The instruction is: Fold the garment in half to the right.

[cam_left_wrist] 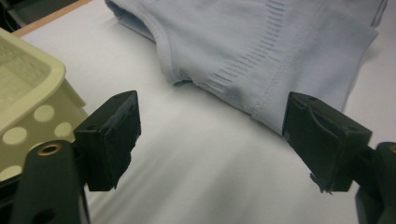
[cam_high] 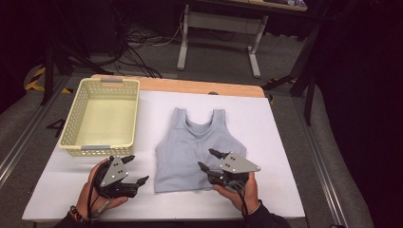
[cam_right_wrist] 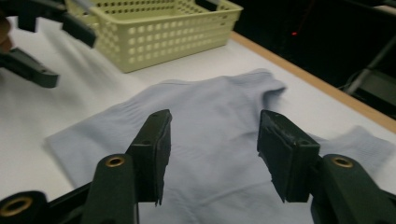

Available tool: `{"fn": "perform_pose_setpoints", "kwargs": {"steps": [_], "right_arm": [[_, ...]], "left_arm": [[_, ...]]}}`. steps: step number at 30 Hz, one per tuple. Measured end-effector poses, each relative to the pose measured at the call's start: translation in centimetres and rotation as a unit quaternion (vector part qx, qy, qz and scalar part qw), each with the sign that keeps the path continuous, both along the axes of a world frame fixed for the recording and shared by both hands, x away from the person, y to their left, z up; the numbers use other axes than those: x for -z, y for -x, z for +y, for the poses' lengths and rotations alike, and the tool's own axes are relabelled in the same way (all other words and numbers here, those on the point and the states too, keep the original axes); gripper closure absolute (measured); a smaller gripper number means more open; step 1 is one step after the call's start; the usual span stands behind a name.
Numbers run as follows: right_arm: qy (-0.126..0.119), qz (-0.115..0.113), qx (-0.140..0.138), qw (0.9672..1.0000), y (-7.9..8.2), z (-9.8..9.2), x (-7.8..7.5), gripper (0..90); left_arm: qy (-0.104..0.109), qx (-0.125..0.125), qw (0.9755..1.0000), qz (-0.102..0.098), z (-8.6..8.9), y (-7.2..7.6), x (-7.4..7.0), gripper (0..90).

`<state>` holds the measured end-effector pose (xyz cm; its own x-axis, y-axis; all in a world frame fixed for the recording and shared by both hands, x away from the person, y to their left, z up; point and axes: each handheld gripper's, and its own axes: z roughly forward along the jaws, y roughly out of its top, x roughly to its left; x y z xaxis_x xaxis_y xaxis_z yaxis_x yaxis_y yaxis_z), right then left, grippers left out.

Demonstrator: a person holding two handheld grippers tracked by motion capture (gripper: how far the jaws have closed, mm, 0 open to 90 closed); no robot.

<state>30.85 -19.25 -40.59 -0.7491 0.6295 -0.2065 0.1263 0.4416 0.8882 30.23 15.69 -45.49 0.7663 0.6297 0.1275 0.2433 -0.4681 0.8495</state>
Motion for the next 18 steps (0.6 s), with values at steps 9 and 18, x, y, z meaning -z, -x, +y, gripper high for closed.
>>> {"fn": "perform_pose_setpoints", "kwargs": {"steps": [9,18], "right_arm": [[0.035,0.043,-0.065,0.9963,0.3,4.9,2.2,44.2],[0.082,0.073,-0.123,0.9863,0.6,9.6,5.1,51.8]], "left_arm": [[-0.016,-0.026,0.9995,0.004,0.4,0.1,0.6,15.9],[-0.018,-0.036,0.9992,0.006,0.9,0.5,0.9,15.8]]}}
